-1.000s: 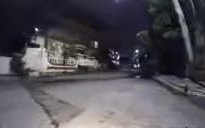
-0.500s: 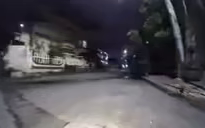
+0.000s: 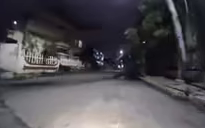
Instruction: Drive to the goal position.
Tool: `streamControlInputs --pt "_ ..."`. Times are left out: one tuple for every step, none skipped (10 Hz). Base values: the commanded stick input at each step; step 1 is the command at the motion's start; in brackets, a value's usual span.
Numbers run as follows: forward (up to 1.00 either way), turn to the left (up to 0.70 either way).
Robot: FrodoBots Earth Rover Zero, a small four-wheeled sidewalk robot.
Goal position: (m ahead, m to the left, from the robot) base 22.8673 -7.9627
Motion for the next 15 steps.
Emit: streamControlInputs --pt "0.7 0.0" --pt "0.7 0.0" --pt "0.7 0.0" --pt "0.7 0.0" --pt "0.7 0.0" --pt "0.7 -0.35" --pt "0.7 -0.35" --pt "0.7 -0.35" --pt "0.7 -0.35" --pt "0.7 -0.35" --pt "0.7 -0.35" --pt "0.7 -0.35" --pt "0.7 -0.35" --pt "0.7 -0.35" --pt "0.7 -0.35"
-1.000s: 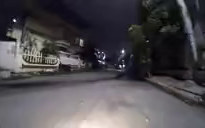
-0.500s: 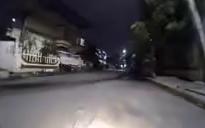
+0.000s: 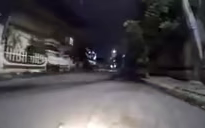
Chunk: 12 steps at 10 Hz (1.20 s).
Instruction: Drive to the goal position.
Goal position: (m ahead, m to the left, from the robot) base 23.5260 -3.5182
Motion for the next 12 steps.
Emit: streamControlInputs --pt "0.7 -0.19" --pt "0.7 0.0" --pt "0.7 0.0" --pt "0.7 0.0" --pt "0.7 0.0" --pt "0.7 0.0" --pt "0.7 0.0" --pt "0.7 0.0" --pt "0.7 0.0" --pt "0.7 0.0" --pt "0.7 0.0" --pt "0.7 0.0"
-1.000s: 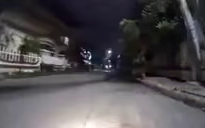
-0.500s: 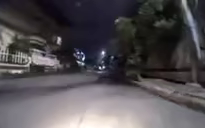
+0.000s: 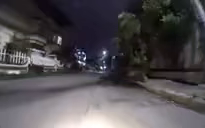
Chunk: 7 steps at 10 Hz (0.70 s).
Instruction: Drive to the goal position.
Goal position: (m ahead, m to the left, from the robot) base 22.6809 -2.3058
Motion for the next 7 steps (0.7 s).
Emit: streamControlInputs --pt "0.7 0.0" --pt "0.7 0.0" --pt "0.7 0.0" --pt "0.7 0.0" --pt "0.7 0.0" --pt "0.7 0.0" --pt "0.7 0.0"
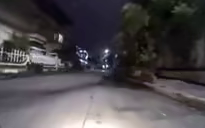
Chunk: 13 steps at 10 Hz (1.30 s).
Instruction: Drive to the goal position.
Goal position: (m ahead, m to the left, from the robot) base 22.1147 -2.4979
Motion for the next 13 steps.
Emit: streamControlInputs --pt "0.7 0.0" --pt "0.7 0.0" --pt "0.7 0.0" --pt "0.7 0.0" --pt "0.7 0.0" --pt "0.7 0.0" --pt "0.7 -0.02" --pt "0.7 -0.16" --pt "0.7 -0.35" --pt "0.7 -0.35" --pt "0.7 -0.35" --pt "0.7 -0.35" --pt "0.7 -0.35"
